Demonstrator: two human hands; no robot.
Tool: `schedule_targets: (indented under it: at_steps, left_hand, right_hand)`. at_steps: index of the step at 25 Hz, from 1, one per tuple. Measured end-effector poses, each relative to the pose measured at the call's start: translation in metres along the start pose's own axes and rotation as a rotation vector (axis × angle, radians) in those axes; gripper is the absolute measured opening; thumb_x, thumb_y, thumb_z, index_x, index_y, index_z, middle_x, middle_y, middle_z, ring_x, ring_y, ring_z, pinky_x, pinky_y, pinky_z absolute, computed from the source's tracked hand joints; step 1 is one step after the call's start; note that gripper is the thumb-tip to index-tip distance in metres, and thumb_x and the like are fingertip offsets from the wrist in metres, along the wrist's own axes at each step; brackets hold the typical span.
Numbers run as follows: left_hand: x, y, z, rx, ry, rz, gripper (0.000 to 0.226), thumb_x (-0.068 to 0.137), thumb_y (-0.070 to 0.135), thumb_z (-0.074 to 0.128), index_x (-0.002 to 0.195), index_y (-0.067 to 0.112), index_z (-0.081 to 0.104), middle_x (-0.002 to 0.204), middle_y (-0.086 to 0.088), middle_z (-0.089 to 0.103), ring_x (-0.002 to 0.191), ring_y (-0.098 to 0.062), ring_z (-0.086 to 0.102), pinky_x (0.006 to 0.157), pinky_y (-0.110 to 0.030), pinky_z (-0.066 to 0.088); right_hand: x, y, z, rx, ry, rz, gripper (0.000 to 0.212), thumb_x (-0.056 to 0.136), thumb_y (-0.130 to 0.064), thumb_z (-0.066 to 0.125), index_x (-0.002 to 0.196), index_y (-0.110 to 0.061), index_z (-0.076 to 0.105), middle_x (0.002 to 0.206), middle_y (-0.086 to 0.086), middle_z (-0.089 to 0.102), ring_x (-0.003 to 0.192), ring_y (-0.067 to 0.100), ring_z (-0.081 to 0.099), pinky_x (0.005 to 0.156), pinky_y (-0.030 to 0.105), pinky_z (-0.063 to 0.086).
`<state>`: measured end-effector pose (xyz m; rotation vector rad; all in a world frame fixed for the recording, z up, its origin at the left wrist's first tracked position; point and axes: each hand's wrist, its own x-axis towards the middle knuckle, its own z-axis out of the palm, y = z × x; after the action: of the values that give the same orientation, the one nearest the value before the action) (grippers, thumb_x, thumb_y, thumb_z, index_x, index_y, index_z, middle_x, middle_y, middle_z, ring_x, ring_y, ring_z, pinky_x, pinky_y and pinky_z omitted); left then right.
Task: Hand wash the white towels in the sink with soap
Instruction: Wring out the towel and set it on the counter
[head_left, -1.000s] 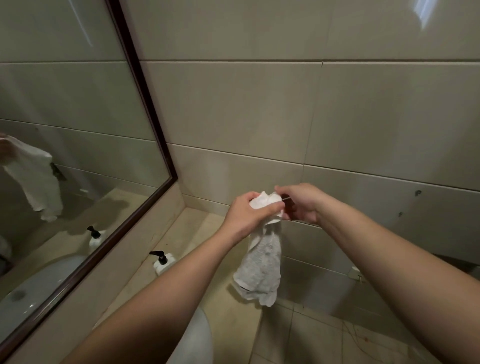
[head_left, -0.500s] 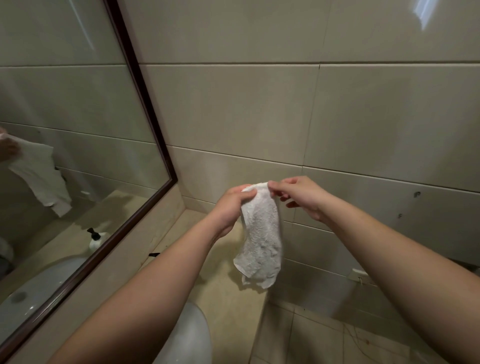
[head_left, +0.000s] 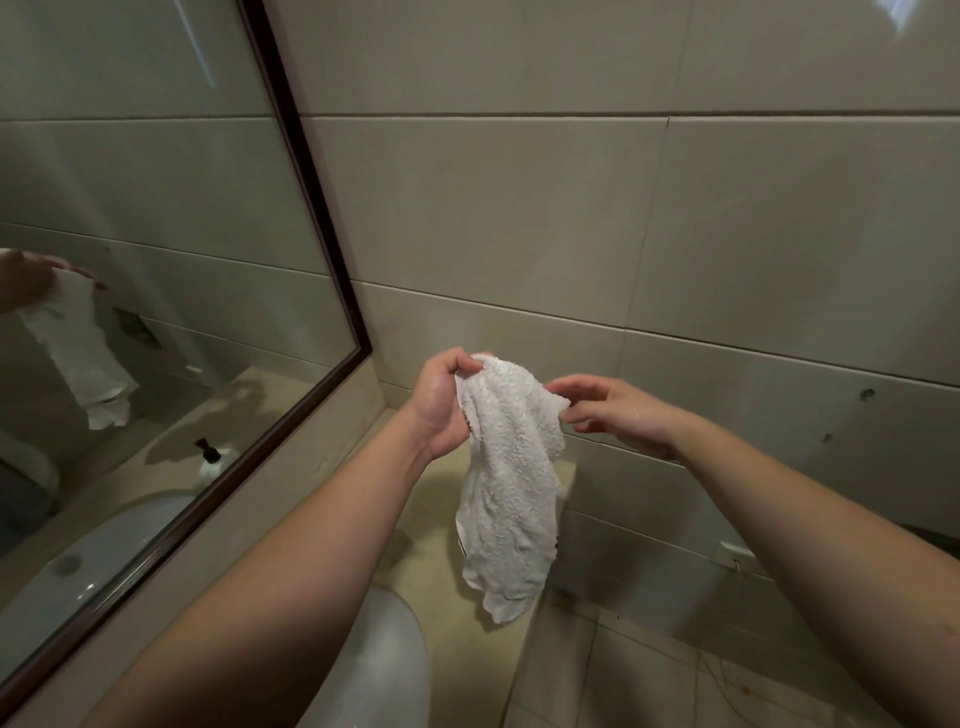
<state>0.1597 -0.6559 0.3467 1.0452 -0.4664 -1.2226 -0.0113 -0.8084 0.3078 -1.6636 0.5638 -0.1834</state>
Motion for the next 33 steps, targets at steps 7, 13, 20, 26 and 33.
schedule_targets:
  at_steps: [7, 13, 20, 26, 33]
  left_hand:
    - [-0.005, 0.015, -0.035, 0.015, 0.067, 0.077, 0.032, 0.083, 0.011, 0.029, 0.061, 0.01, 0.053, 0.066, -0.006, 0.051, 0.065, -0.022, 0.051, 0.065, -0.031, 0.045]
    - [-0.007, 0.017, -0.09, 0.553, 0.246, 0.169, 0.027, 0.071, 0.018, 0.053, 0.09, 0.001, 0.061, 0.079, -0.005, 0.055, 0.073, -0.014, 0.05, 0.069, -0.027, 0.037]
    - [-0.005, 0.006, -0.13, 0.646, 0.337, 0.046, 0.015, 0.099, 0.003, 0.053, 0.107, 0.002, 0.067, 0.093, -0.008, 0.059, 0.085, -0.017, 0.06, 0.066, -0.025, 0.061]
    - [0.011, -0.004, -0.143, 0.398, 0.452, 0.218, 0.015, 0.092, -0.001, 0.065, 0.108, 0.001, 0.066, 0.097, -0.012, 0.068, 0.086, -0.017, 0.067, 0.082, -0.025, 0.06]
    - [0.01, -0.008, -0.158, 0.196, 0.503, 0.293, 0.021, 0.093, 0.004, 0.066, 0.112, -0.005, 0.066, 0.099, -0.011, 0.07, 0.092, -0.015, 0.069, 0.094, -0.029, 0.056]
  right_hand:
    - [0.003, -0.006, 0.007, -0.041, 0.103, -0.1, 0.009, 0.086, -0.012, 0.073, 0.087, -0.005, 0.067, 0.077, 0.007, 0.068, 0.071, 0.014, 0.062, 0.074, 0.026, 0.053]
    - [0.023, -0.016, 0.007, -0.485, -0.023, -0.102, 0.031, 0.085, -0.017, 0.076, 0.115, -0.013, 0.065, 0.082, 0.011, 0.066, 0.072, 0.011, 0.056, 0.069, 0.027, 0.047]
    - [0.051, -0.003, 0.027, -0.19, 0.114, -0.001, 0.02, 0.088, -0.013, 0.072, 0.098, 0.003, 0.065, 0.084, 0.014, 0.062, 0.058, 0.011, 0.06, 0.054, 0.02, 0.056]
    - [0.09, 0.009, 0.039, -0.192, 0.366, -0.039, 0.011, 0.089, -0.019, 0.073, 0.091, -0.01, 0.065, 0.084, 0.005, 0.064, 0.076, 0.016, 0.059, 0.078, 0.033, 0.053]
    - [0.093, 0.008, 0.062, -0.17, 0.479, -0.222, 0.018, 0.087, -0.018, 0.074, 0.101, -0.011, 0.064, 0.092, 0.0, 0.061, 0.081, 0.005, 0.054, 0.067, 0.007, 0.04]
